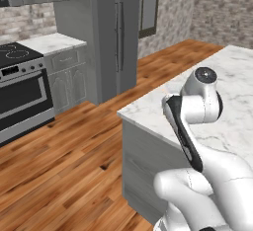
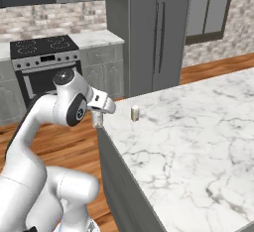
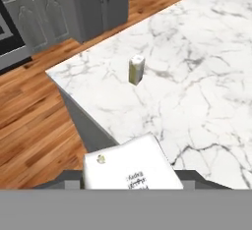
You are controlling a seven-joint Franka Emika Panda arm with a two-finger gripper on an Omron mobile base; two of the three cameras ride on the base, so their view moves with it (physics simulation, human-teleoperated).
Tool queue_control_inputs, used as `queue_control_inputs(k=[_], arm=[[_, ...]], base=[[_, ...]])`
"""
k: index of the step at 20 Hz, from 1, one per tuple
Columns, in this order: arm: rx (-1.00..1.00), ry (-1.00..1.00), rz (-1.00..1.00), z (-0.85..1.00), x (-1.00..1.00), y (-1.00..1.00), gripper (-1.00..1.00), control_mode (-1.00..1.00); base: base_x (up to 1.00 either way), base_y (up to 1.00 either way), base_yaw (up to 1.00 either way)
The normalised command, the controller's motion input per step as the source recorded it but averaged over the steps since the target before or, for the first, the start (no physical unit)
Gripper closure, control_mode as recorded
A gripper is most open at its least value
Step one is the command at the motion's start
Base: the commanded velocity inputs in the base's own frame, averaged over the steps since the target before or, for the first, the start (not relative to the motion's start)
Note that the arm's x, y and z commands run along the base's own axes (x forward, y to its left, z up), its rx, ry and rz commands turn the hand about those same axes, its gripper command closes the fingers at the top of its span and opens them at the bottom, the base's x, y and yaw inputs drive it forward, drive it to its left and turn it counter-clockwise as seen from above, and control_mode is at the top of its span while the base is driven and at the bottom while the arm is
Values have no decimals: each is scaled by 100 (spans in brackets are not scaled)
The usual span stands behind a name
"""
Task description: Pick the boxed drink, boxed drink, can from the counter and place them in the open cabinet.
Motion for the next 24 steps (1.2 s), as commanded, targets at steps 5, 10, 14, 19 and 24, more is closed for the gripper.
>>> queue_control_inputs(k=[5, 10, 14, 19, 24], arm=[[0, -11, 0, 44, -57, 11, 100, -100], [0, -9, 0, 39, -55, 3, 100, -100], [0, -1, 0, 42, -44, 1, 100, -100], [0, 0, 0, 40, -31, 6, 100, -100], [0, 0, 0, 28, -19, 7, 100, -100]], base=[[0, 0, 0], [0, 0, 0], [0, 0, 0], [0, 0, 0], [0, 0, 0]])
